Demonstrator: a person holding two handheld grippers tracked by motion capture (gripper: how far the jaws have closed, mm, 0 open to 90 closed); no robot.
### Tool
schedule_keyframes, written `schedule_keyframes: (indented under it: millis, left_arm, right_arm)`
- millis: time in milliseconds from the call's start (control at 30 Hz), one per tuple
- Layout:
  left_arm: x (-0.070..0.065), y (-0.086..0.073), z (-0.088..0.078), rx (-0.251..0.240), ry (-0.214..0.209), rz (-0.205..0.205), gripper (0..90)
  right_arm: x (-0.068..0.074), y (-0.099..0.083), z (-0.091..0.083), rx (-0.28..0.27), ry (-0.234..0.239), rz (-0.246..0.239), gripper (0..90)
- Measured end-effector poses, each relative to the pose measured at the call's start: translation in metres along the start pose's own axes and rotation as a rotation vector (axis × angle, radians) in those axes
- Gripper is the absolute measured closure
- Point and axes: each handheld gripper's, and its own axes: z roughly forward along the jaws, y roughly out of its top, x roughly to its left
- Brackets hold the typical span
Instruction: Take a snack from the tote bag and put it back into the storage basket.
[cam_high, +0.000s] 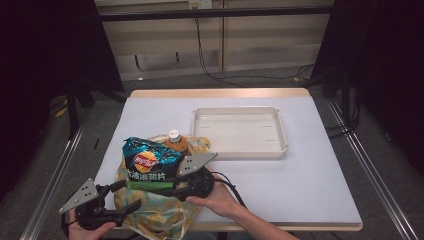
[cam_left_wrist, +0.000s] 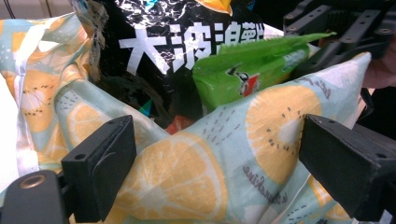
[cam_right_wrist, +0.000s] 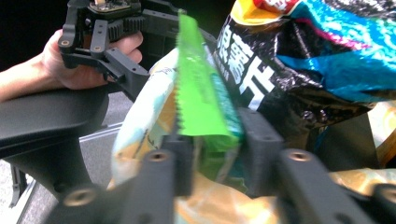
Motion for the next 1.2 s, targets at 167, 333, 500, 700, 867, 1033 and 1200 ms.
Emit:
schedule_keyframes:
  millis: [167, 333, 500, 700, 867, 1033, 1200]
  left_arm:
    - [-0.001, 0.0, 0.001, -0.003, -0.009, -0.001, 10.4]
    - [-0.001, 0.001, 0.0, -0.001, -0.002, 0.002, 9.6]
    - [-0.004, 0.006, -0.001, -0.014, 0.001, 0.006, 8.5]
    - [-0.005, 0.017, -0.003, -0.043, 0.01, 0.015, 8.5]
    - [-0.012, 0.026, 0.003, -0.032, -0.008, 0.008, 7.8]
    - [-0.015, 0.031, 0.011, -0.018, -0.006, 0.008, 7.1]
    - [-0.018, 0.024, 0.014, -0.044, 0.012, 0.011, 8.4]
  right_arm:
    - [-0.003, 0.001, 0.0, -0.012, -0.004, 0.02, 74.7]
    - [-0.001, 0.004, -0.006, -0.033, -0.009, 0.014, 75.0]
    - [-0.001, 0.012, -0.02, -0.075, -0.026, 0.005, 75.2]
    - [-0.004, 0.025, -0.037, -0.123, -0.033, -0.004, 75.3]
    - [-0.007, 0.03, -0.049, -0.145, -0.041, -0.008, 75.4]
    - [-0.011, 0.035, -0.06, -0.175, -0.059, -0.001, 75.5]
    - [-0.013, 0.044, -0.068, -0.194, -0.067, -0.014, 75.6]
